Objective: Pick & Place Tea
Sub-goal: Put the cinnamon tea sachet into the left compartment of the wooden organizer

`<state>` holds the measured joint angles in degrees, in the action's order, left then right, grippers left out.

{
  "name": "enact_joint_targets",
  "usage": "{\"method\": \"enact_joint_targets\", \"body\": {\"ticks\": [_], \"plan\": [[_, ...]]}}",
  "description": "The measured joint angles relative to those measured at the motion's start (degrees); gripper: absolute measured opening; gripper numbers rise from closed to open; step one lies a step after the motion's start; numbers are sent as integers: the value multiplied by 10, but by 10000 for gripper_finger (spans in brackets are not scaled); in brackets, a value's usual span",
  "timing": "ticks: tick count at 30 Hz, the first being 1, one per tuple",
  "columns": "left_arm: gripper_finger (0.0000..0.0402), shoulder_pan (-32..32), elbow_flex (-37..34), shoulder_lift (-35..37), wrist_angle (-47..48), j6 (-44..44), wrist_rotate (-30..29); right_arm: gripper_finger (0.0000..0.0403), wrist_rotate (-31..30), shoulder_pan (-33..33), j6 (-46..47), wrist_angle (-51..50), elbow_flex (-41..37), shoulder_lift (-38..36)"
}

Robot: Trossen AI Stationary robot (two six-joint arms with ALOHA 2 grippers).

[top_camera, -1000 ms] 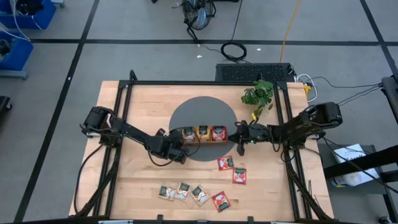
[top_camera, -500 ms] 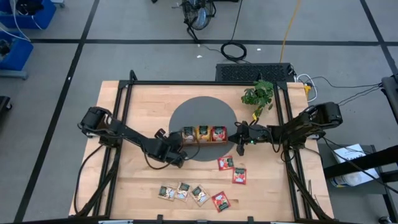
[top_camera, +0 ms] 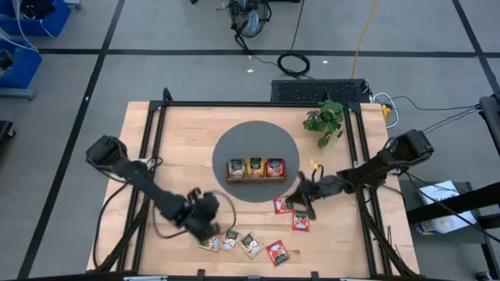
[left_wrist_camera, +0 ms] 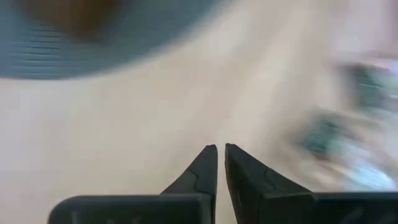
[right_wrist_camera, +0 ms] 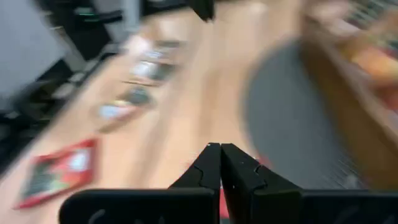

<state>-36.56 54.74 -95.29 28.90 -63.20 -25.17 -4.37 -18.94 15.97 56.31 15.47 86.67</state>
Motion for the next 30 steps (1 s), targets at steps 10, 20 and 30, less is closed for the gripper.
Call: {"method": "enact_joint_targets", "body": {"ticks": [10, 20, 30], "plan": [[35, -73, 5, -45, -296, 88, 2, 0, 0, -74, -62, -96, 108, 36], [35, -66, 35, -124, -286, 71, 98, 0, 104, -60, -77, -100, 193, 179], [35, -81, 41, -125, -284, 25, 91, 0, 106, -37, -79, -63, 235, 233]]}}
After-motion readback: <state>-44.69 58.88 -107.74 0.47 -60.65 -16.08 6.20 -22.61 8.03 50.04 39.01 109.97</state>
